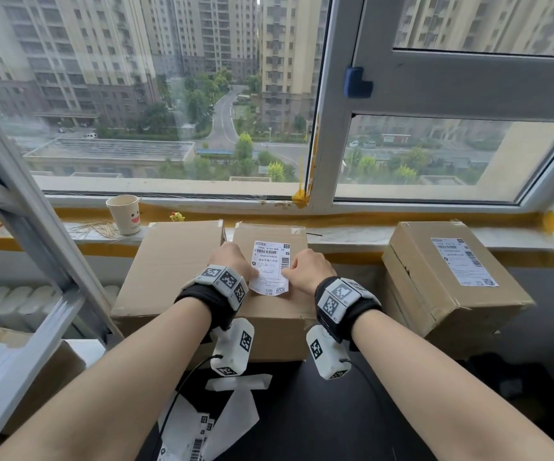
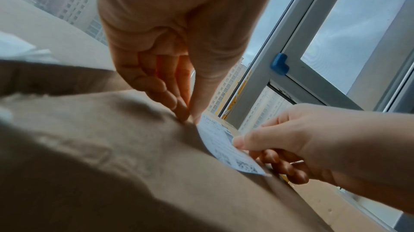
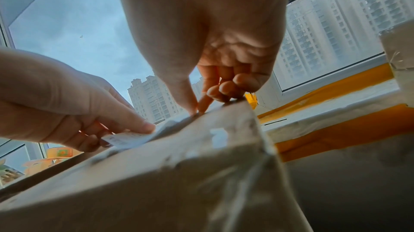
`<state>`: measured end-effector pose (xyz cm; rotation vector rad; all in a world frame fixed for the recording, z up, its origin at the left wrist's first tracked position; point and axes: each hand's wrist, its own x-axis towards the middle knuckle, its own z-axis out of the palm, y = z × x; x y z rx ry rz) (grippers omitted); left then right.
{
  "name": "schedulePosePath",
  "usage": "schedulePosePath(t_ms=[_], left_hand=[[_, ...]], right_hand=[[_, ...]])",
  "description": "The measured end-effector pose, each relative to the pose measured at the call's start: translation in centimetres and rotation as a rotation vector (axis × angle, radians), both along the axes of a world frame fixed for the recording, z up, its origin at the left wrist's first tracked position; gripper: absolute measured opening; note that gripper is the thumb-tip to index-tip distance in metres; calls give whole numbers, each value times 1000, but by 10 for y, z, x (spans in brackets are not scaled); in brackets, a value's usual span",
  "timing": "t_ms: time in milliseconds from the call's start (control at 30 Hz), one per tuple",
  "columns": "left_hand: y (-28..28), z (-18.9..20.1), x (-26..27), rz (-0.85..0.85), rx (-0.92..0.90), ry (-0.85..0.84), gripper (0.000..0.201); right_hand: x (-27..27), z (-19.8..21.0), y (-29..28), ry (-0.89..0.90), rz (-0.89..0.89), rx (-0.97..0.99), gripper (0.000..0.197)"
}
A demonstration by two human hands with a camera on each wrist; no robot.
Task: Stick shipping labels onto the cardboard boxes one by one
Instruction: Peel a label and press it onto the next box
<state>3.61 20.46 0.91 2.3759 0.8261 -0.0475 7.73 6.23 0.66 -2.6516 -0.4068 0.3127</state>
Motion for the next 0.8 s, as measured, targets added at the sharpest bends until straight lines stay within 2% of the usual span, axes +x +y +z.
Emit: schedulePosePath(t_ms=[67,167,267,367,433,500,633,800], left_hand=[[0,1,0,-18,24,4,33],[0,2,-1,-82,89,34,38],[4,1,-2,-150,127,-9,38],[12,-1,-1,-373,192,-57,45],[16,3,-1,-555,262,54,51],[18,6,2,-669,322,179,56],[22,9,9,-707,334,275,65],[26,12,18,-722,354,338,91]], right_hand=[[2,0,-1,-7,2,-4,22],[3,0,-7,-39,7,-4,22],[7,-2,-12,-140,71,38,20],[10,-3,-14,-130,304,-55,44],[11,-1,-12,-49,426,-164,56],[15,2,-9,-3,487,-237,59],[34,7,-4,65,508,-349,60],[51,12,14,113,535,-445,63]])
